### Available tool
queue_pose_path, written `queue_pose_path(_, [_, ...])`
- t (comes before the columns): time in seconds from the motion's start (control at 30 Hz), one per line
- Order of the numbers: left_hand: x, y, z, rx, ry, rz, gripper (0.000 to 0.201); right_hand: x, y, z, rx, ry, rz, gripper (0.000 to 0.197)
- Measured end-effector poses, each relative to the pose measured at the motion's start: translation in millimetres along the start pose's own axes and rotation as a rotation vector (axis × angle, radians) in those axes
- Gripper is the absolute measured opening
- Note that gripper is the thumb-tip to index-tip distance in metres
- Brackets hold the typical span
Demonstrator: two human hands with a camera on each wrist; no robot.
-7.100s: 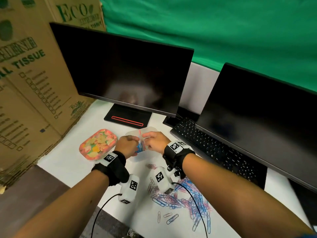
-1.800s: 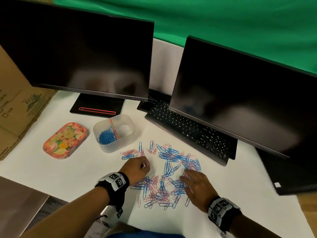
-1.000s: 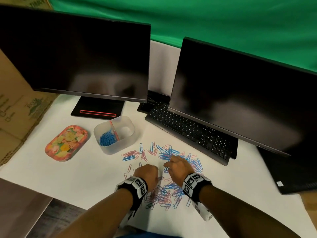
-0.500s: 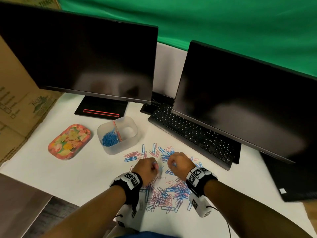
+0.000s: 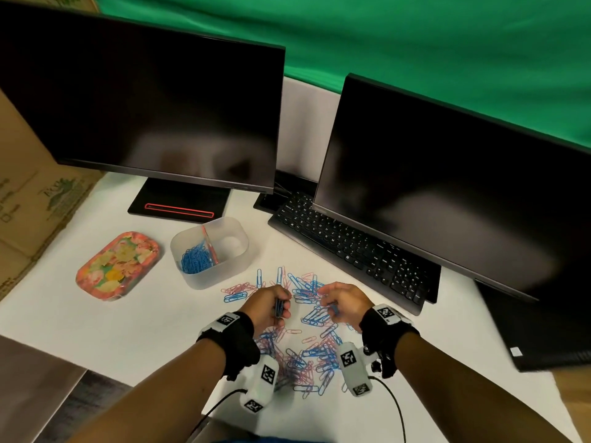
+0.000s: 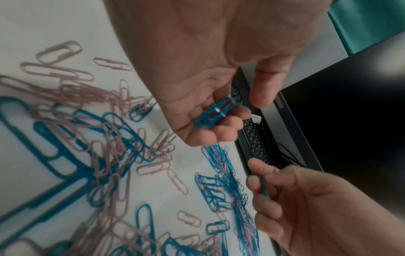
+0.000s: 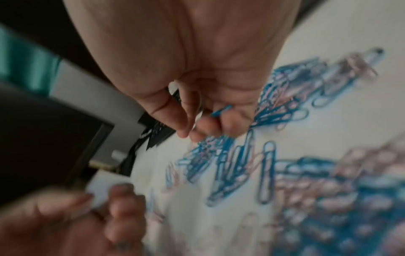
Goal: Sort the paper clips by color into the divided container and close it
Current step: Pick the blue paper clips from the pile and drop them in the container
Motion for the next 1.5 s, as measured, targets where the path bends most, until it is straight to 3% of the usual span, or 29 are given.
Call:
queue_pose_path(0.1, [-3.4, 0.1, -4.8, -0.176, 0.036, -0.081, 0.011, -1.3, 8.0, 0.1, 0.642, 0.129, 0.289, 0.017])
queue_pose_path(0.2, [-8.2, -1.9, -12.1, -0.551, 0.119, -0.209, 0.012, 11.1, 21.4, -7.9, 0.99, 0.089, 0.409, 0.007])
queue_pose_path(0.27, [-11.2, -4.5, -15.4, -0.765, 0.169, -0.31, 0.013, 15.1, 31.6, -11.3, 1.13, 0.071, 0.452, 0.016])
queue_pose_path(0.47, [-17.2, -8.3, -8.1, -0.831, 0.246, -0.302, 0.013, 15.8, 42.2, -14.6, 1.177, 0.049, 0.539, 0.018])
queue_pose_path(0.67, [-20.9, -10.3, -13.9, -0.938, 0.22, -0.359, 0.01, 25.0, 42.1, -0.5, 0.94, 0.062, 0.576, 0.012])
queue_pose_path(0.8, [-27.4, -15.6, -33.6, -1.122, 0.191, -0.415, 0.01, 36.9, 40.7, 11.5, 0.747, 0.157, 0.544, 0.009])
queue_pose_path(0.9, [-30.9, -18.5, -45.6, -1.292, 0.204, -0.47, 0.007, 44.9, 42.0, 20.6, 0.711, 0.187, 0.535, 0.008])
queue_pose_path(1.03, [-32.7, -15.6, -45.2, -1.358, 0.172, -0.431, 0.009, 48.0, 45.6, 31.4, 0.696, 0.213, 0.53, 0.006])
queue_pose_path(1.13, [-29.6, -10.1, -38.9, -1.253, 0.152, -0.415, 0.009, 48.7, 48.6, 33.6, 0.646, 0.222, 0.517, 0.006])
queue_pose_path(1.23, [-22.5, -4.3, -25.1, -0.986, 0.197, -0.372, 0.017, 48.0, 49.8, 30.6, 0.574, 0.203, 0.499, 0.005])
queue_pose_path(1.33, [-11.6, 3.5, -10.8, -0.777, 0.137, -0.27, 0.012, 46.0, 43.8, 22.1, 0.463, 0.165, 0.485, 0.011])
queue_pose_path(1.5, [18.6, 17.2, 7.1, -0.025, 0.004, -0.086, 0.024, 36.2, 15.0, -3.3, 0.301, 0.059, 0.423, 0.019])
Point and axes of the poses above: each hand's wrist, its own x-axis away from the middle knuckle, its own z-axis out of the back of the hand, y = z × x, the point moved 1 cm from there along -x, towards the middle knuckle, and after that the axes turned 4 degrees about y, right-handed, at the moved point
